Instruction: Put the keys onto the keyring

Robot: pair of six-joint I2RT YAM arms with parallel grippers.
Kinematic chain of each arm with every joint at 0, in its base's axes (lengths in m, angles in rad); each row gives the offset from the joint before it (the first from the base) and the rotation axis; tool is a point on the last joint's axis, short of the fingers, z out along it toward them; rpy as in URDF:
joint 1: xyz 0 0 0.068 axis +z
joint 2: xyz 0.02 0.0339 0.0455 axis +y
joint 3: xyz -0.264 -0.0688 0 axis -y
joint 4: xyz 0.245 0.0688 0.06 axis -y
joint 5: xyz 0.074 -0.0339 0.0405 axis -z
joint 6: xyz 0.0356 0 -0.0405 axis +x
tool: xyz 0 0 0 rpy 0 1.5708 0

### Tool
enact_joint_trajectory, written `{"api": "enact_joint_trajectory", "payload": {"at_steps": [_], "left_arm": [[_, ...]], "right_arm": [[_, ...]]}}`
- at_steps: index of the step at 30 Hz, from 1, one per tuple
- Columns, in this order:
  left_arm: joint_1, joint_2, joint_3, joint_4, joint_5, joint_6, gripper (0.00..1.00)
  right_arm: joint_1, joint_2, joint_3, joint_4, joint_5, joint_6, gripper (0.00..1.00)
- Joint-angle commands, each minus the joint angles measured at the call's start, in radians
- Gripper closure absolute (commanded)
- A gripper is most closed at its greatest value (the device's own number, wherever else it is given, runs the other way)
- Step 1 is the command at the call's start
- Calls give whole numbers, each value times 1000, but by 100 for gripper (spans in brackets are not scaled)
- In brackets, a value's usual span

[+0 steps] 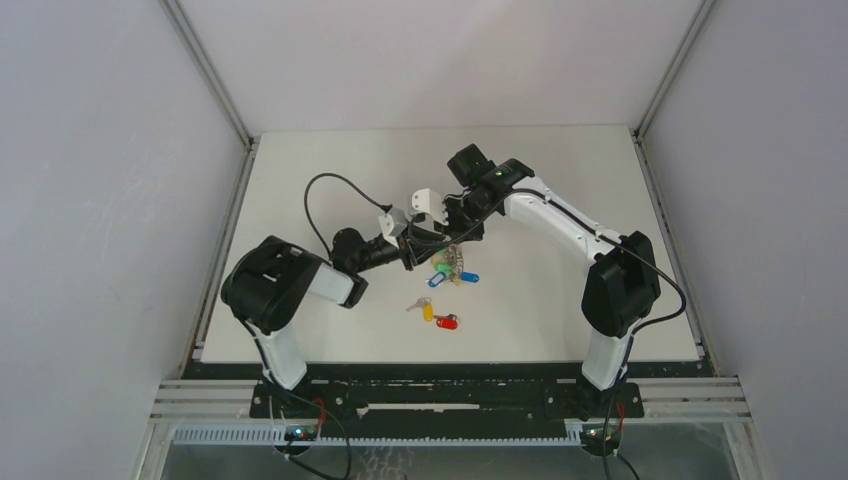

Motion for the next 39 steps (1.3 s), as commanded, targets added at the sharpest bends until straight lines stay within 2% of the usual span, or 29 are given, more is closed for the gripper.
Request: {"api": "enact_joint_trajectory", "payload": {"at_steps": [1,5,12,24,30,36,37,39], "left_arm": [[0,25,45,36,46,15,74],[-3,45,53,36,59,10,74],[-6,53,67,36,77,2,83],[-14,71,78,36,115,-10,88],[-18,68,87,36,129,-17,99],[-17,40,67,37,108,-16,100],[-16,34,62,37,102,-14,100],[-13,20,51,37,89,-11,100]], "right_arm": [[9,-47,13,24,-20,-9,100],[10,-49,17,25,-21,-10,100],[17,-49,18,18,-29,-15,100],[26,-49,21,18,-32,-21,100],[39,-52,22,19,-49,-27,100],[10,-79,-3,42,-73,-5,100],[-5,-92,-16,50,-88,1,99],[-45,-128,-51,66,-134,15,88]]}}
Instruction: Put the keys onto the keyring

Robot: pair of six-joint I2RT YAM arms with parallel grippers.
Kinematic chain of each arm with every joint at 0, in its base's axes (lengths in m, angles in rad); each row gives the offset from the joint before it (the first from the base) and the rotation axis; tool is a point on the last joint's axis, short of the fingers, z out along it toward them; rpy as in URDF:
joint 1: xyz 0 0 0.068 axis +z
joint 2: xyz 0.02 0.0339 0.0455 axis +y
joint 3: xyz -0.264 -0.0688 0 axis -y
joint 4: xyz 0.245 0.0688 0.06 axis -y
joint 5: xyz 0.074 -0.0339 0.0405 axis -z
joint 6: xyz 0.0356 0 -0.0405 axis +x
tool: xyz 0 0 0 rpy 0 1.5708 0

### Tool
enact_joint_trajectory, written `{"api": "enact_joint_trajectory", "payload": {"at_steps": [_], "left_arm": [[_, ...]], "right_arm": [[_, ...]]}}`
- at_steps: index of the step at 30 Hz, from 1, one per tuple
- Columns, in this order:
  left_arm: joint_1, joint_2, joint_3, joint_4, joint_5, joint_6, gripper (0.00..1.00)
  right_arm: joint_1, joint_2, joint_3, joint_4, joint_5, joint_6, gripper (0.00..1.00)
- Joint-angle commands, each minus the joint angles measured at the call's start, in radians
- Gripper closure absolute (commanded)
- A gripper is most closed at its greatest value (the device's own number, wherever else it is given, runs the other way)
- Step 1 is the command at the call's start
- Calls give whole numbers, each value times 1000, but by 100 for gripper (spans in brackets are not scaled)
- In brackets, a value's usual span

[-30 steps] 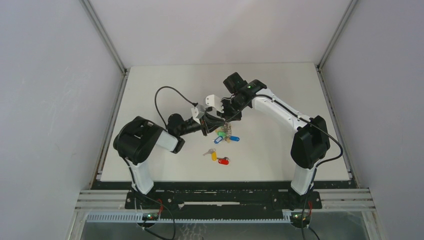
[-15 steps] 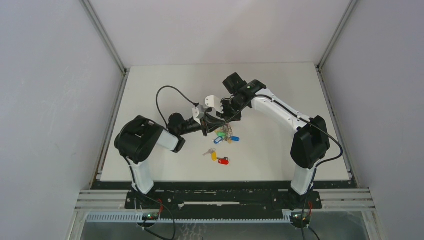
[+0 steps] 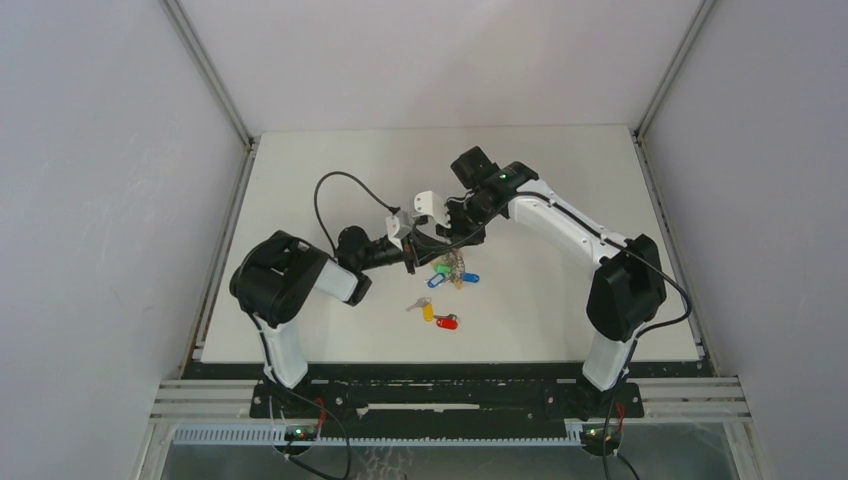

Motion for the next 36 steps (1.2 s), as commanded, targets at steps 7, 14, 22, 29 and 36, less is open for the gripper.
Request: {"api": "enact_joint_trajectory", "payload": {"at_steps": [7,14,22,29,36], "left_arm": [[-7,-92,-6,36,-33,3,100],[-7,-110,-10,36,-26,-3,100],[-8,-102,-4,36,-22,-3,100],[-9,-77,1,36,-21,0,100],[-11,-60,7,36,-22,-3,100]], "right_arm": [[-206,-211,-189,190,-421,12,78],[-254,-173,-222,230,-569,-1,76],[-256,-122,-222,284,-633,35,75],[-255,-69,-214,316,-643,58,79],[-254,-29,-190,277,-657,35,88]]}}
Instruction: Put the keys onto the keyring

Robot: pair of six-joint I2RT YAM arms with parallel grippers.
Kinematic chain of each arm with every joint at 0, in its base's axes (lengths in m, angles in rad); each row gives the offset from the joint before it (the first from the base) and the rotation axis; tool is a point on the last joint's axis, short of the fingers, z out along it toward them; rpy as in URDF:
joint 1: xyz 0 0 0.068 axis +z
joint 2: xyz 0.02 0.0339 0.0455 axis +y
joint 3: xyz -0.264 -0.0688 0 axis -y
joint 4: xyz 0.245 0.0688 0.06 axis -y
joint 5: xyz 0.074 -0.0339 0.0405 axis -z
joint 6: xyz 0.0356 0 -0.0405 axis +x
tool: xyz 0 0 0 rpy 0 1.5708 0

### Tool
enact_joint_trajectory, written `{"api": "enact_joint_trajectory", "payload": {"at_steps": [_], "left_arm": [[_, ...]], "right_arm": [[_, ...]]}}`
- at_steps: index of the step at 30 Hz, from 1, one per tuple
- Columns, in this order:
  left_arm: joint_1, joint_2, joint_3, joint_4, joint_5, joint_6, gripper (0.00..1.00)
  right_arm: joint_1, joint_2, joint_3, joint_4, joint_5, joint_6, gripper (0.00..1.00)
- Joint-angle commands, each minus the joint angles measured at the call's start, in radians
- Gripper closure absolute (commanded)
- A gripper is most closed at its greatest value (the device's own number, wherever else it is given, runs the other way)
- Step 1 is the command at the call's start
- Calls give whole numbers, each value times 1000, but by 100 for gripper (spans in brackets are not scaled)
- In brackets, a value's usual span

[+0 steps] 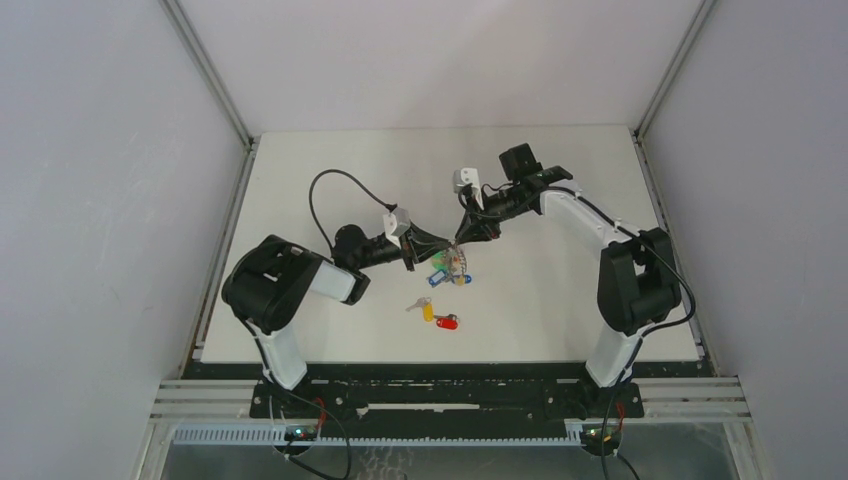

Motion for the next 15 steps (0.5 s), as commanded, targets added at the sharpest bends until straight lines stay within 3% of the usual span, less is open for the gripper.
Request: {"api": "enact_joint_trajectory", "payload": {"at_steps": [1,4,7,15], "left_arm": [[-7,-1,11,58,-4,-4,100],[-7,1,13,58,-5,-6,100],[-7,-3,12,58,-8,-5,100],[-4,-42,-10,58,-40,2,100]], "right_arm": [[3,9,41,-8,-47,-18,90],[3,19,57,-51,-63,-53,91],[4,24,64,-72,-69,-72,100],[-37,18,38,-58,-4,-21,100]]}}
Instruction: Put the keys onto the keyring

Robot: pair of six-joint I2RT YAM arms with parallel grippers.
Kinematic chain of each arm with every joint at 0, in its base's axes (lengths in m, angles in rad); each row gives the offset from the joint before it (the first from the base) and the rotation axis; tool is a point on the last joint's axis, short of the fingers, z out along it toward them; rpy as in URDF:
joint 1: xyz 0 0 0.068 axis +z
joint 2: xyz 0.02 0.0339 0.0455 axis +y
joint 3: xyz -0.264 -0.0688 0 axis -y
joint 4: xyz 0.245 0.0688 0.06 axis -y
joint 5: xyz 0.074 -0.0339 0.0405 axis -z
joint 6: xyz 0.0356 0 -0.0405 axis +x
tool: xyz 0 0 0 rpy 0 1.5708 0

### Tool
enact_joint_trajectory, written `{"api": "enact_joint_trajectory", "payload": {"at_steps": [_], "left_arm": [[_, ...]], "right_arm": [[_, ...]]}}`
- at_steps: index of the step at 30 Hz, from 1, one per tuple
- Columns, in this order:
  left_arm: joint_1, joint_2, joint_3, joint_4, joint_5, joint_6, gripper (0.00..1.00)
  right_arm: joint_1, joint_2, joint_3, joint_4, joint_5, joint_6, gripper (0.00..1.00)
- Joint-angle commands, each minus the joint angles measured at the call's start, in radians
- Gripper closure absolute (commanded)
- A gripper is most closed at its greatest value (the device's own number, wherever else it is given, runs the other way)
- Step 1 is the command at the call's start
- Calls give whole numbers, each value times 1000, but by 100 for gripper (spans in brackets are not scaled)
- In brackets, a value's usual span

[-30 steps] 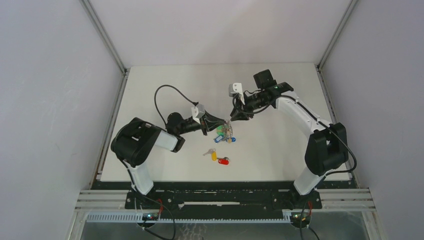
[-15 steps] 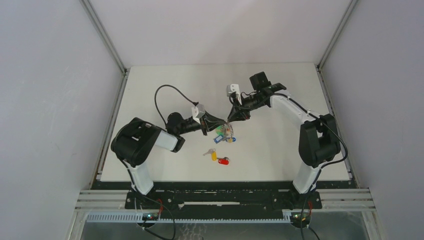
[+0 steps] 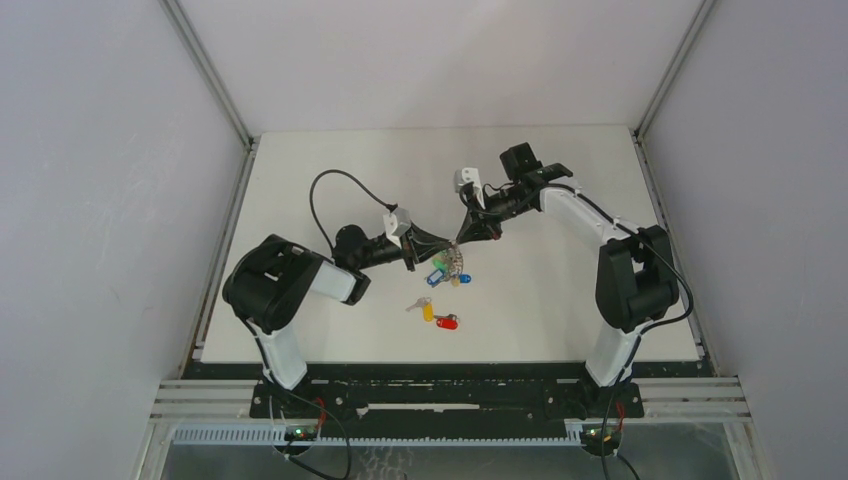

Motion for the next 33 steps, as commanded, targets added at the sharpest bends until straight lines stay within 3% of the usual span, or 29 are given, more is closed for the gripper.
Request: {"api": "enact_joint_trajectory", "payload": {"at_steps": [1,18,23,33], "left_arm": [[-4,-52,-10,61,-33,1,100],[-4,-84,-26,62,-48,7,100],[-4,-68,-21,62,-15,7,100],[-4,-46,-1,62,36,4,100]], "right_arm": [[-19,-6,8,9,30,27,100],[11,-4,-7,28,98,117,100],[-3,-70,-27,46,39,39,81],[21,-38,54,-43,-10,-80,76]]}}
